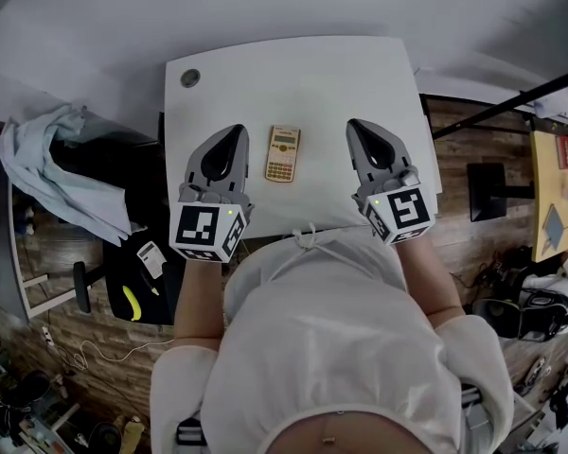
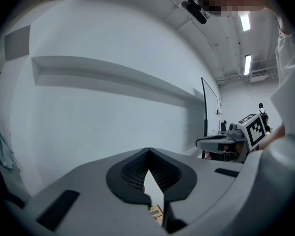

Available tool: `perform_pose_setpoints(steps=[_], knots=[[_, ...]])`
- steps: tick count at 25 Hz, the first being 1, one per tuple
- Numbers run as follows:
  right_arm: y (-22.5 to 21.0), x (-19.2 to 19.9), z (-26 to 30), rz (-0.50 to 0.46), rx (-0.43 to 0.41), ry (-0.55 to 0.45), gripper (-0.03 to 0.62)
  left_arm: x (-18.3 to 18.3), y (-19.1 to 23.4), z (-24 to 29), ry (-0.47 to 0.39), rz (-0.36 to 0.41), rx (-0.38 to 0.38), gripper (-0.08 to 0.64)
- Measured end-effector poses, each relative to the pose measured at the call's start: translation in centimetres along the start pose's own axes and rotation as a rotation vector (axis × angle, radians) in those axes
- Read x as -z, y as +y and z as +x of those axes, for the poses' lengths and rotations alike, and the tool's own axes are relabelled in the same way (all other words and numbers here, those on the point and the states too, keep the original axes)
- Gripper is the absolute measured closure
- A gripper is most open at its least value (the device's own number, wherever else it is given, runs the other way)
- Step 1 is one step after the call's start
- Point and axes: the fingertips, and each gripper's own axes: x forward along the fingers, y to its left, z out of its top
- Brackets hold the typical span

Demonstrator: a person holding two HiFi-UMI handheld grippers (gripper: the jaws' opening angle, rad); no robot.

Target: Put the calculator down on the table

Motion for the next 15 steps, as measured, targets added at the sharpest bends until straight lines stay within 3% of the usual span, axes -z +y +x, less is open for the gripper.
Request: perform_pose_setpoints(steps=[7,15], knots=[[-0.06,0.80,0.08,-0.046,0.016,0.027,0.591,0.65,-0.11,0.28,0.017,-0.018,-0.008,0.542],[-0.39,0.72,0.29,-0.035,0.018,0.021,0.591,0.57,-0.02,0.81,0.017,-0.014,-0.020,0.543]])
